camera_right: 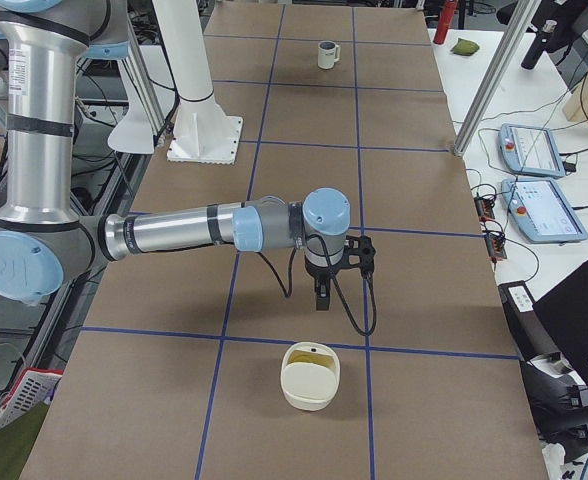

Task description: Left arm hands cup to right arm to dump lemon

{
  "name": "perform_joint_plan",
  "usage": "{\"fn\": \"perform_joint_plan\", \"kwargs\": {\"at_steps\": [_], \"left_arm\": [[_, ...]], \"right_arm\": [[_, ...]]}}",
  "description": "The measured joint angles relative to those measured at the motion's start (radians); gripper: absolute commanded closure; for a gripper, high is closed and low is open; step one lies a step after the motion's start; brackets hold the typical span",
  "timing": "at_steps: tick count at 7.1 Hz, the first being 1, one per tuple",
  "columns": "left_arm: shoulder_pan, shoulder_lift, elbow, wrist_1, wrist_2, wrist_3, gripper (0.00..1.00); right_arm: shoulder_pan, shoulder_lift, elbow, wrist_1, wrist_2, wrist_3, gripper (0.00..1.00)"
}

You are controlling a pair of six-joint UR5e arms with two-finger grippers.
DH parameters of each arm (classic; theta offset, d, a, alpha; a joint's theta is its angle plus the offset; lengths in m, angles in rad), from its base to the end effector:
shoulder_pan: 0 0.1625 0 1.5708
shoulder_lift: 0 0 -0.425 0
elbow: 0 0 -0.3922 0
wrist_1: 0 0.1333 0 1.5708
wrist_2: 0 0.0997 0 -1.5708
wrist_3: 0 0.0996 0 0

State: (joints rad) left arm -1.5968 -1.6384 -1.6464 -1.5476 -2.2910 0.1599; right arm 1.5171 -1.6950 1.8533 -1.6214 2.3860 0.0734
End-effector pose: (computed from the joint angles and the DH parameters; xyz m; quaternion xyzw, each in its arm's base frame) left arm -0.0812 -0.5229 0.5929 0.0885 0.3450 0.0836 0.9307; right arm 0.0370 -0.4437 0.5796 0.0242 -0.3982 -0.0123 0.9169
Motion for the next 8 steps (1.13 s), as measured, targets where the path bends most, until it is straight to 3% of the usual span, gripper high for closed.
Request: {"fn": "perform_joint_plan", "kwargs": {"at_steps": [8], "left_arm": [[0.036, 0.000, 0.004, 0.002, 0.004, -0.103, 0.00]], "right_arm": [[0.074, -0.048, -0.021, 0.000, 0.000, -0.107, 0.00]]}}
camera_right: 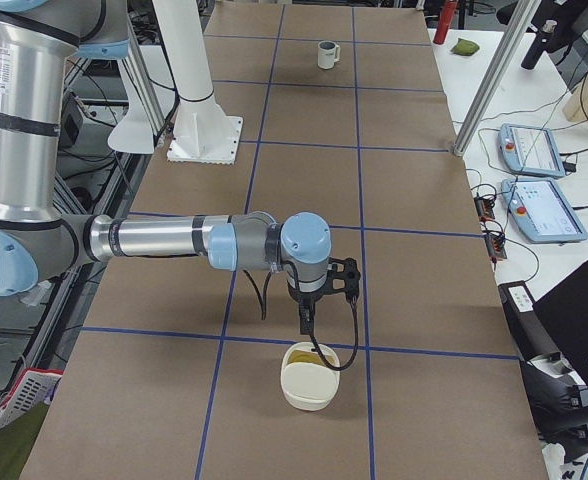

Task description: Left arm hands cup to right arm to dump lemon

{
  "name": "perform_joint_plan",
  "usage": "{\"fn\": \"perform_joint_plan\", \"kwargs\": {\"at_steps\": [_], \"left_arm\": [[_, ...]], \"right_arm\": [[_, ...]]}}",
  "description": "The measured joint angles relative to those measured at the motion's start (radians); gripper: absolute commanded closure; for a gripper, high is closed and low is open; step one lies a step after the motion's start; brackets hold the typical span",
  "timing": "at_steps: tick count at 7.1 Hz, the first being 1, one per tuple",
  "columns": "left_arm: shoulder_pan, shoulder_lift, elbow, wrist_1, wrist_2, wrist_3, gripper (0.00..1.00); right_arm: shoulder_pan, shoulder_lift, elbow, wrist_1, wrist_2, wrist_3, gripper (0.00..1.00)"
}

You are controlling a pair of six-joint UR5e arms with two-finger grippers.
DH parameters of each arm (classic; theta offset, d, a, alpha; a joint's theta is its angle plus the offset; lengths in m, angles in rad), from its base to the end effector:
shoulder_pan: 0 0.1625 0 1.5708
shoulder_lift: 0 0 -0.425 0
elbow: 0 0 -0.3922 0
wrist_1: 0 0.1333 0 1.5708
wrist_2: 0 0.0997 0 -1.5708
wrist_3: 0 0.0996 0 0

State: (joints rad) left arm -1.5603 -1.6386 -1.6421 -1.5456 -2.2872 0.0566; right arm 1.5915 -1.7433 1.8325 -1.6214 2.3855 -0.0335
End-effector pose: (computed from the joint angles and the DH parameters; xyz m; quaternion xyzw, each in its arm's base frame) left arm -0.0624 -0.5255 0.5954 0.0614 0.3487 0.0513 0.9338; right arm 0.0695 -0.4186 0.6107 0.0284 -0.3955 -0.0135 0.9179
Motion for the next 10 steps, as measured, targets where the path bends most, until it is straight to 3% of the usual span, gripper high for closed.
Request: {"fn": "perform_joint_plan", "kwargs": {"at_steps": [10], "left_arm": [[-0.001, 0.044, -0.004, -0.002, -0.012, 0.011, 0.00]], "right_arm": [[-0.001, 0.117, -0.082, 0.000, 0.001, 0.000, 0.00]]}}
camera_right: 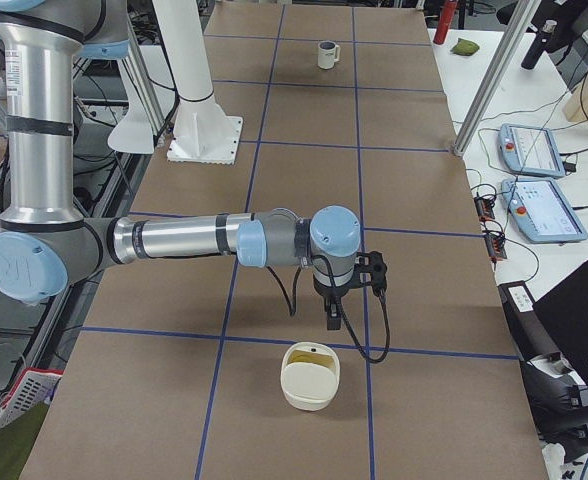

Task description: Left arm hands cup to right arm to dump lemon

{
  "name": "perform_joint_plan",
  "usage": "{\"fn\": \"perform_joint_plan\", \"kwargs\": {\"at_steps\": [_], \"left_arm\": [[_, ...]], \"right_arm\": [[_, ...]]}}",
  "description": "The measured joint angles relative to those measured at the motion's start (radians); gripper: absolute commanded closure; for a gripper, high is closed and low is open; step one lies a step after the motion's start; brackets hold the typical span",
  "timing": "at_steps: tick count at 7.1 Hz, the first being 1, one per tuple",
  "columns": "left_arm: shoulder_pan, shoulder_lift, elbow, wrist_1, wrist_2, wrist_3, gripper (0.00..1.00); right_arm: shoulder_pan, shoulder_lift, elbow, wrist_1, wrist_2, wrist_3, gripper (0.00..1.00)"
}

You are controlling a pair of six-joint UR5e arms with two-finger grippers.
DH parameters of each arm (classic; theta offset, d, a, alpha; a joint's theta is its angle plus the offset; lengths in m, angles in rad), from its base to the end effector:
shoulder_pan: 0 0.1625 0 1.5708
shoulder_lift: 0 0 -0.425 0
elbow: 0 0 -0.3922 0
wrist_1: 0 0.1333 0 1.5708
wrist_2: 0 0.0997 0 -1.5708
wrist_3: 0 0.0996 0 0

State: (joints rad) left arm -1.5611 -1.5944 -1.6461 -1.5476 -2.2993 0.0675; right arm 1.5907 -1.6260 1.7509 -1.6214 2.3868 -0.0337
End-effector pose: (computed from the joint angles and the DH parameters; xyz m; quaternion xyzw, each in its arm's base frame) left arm -0.0621 -0.5060 0.6152 0.0456 0.3548 0.0495 0.9325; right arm 0.0701 -0.4689 0.5986 0.0447 -0.3954 -0.0211 0.9172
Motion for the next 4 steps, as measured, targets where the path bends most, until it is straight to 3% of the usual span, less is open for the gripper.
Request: {"fn": "perform_joint_plan", "kwargs": {"at_steps": [4], "left_arm": [[0.000, 0.033, -0.038, -0.001, -0.001, 0.000, 0.00]], "right_arm": [[0.000, 0.019, -0.017, 0.000, 0.000, 0.000, 0.00]]}}
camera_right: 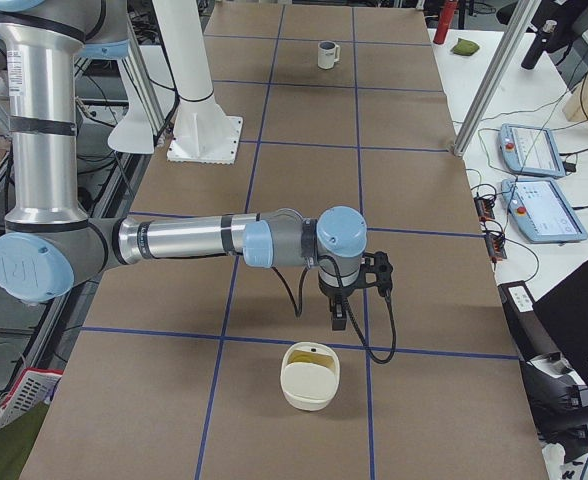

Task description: Left arm hands cup to right arm to dump lemon

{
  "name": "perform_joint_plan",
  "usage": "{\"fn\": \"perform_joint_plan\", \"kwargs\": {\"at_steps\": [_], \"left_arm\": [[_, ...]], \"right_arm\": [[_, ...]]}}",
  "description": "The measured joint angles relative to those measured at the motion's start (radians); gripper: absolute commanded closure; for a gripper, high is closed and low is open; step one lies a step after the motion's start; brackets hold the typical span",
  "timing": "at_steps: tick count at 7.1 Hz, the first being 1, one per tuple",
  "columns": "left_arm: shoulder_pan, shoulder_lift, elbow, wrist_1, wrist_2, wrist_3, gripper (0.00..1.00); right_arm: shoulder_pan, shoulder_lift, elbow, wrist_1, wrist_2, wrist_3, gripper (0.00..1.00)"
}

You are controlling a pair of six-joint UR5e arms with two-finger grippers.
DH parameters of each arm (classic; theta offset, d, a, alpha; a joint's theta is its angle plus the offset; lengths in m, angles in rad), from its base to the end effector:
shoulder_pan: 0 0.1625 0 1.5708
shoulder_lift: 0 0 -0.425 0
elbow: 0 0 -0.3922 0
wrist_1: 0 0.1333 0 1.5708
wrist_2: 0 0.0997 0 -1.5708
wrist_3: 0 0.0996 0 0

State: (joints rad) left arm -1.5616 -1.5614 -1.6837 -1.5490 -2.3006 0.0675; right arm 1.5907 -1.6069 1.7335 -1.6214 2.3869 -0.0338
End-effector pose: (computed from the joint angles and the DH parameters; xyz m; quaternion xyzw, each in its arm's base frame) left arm -0.0624 -0.4921 0.6128 0.0485 0.3553 0.0504 0.9321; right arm 0.0703 -0.4770 0.5982 0.0455 -0.3955 -0.0215 0.9171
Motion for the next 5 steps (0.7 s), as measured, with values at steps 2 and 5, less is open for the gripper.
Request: {"fn": "perform_joint_plan", "kwargs": {"at_steps": [2, 5], "left_arm": [[0.000, 0.016, -0.022, 0.001, 0.001, 0.000, 0.00], [0.000, 0.017, -0.025, 0.001, 0.000, 0.000, 0.00]], "right_arm": [[0.000, 0.012, -0.009, 0.000, 0.000, 0.000, 0.00], [-0.001, 0.034, -0.036, 0.000, 0.000, 0.000, 0.00]]}}
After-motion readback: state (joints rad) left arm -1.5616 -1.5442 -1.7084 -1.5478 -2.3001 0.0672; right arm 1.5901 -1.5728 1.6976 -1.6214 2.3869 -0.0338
